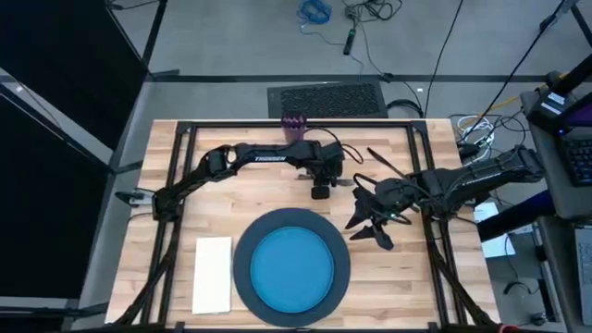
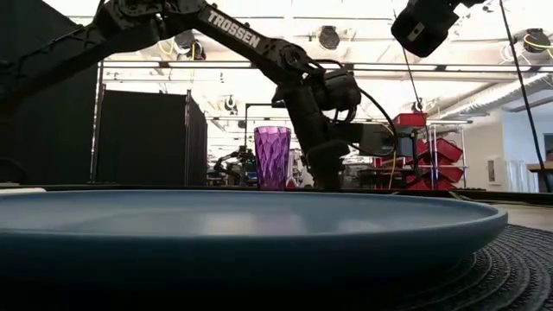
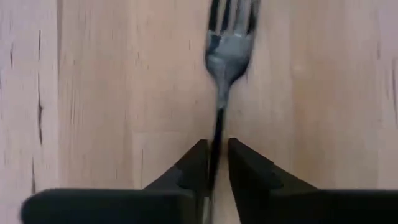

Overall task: Set table place
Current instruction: Put the black fork on the white table napkin

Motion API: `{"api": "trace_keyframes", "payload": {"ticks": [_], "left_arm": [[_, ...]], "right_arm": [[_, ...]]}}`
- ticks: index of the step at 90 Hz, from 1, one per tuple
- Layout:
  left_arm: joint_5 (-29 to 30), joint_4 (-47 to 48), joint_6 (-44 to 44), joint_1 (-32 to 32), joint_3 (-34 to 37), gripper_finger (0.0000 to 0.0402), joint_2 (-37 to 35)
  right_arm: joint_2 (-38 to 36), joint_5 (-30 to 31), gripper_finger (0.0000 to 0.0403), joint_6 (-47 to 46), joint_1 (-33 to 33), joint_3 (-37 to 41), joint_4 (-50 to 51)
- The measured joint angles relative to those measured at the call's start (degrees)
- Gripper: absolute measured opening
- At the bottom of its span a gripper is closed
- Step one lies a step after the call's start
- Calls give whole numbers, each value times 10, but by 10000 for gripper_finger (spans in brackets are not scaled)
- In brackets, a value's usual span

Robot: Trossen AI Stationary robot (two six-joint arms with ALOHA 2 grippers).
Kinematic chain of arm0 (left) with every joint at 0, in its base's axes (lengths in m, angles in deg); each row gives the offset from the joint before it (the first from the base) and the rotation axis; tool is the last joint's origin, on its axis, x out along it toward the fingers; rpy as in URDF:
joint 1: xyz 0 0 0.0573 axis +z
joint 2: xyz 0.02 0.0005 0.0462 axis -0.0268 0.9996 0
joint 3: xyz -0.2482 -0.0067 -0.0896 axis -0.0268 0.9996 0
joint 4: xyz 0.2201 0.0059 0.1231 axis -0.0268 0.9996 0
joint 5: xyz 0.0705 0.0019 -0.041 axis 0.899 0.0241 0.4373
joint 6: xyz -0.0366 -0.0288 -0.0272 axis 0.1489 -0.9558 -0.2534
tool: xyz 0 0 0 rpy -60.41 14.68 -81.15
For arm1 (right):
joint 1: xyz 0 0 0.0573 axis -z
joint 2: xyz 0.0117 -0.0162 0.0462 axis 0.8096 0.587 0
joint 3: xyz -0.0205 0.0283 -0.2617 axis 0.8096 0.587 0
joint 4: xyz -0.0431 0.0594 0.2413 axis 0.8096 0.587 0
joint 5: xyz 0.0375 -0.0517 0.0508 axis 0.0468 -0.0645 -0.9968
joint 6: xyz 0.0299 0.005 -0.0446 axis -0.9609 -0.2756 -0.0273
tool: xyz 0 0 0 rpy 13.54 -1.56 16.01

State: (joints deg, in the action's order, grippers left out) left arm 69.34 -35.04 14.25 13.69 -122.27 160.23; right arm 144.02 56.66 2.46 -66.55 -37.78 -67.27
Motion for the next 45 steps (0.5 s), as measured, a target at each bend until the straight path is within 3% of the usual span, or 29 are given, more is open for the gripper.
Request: {"api": "trace_keyframes", "payload": {"ticks": [7,27,45], "left_arm": [[1,-2,0,0,0,7,0],[23,-1,0,0,-2,2,0],[43,74,-1,-4,-48,1,-6]], "right_arm": [[0,0,148,0,0,0,0],[0,0,148,0,0,0,0],[0,0,148,10,0,0,-2]]}}
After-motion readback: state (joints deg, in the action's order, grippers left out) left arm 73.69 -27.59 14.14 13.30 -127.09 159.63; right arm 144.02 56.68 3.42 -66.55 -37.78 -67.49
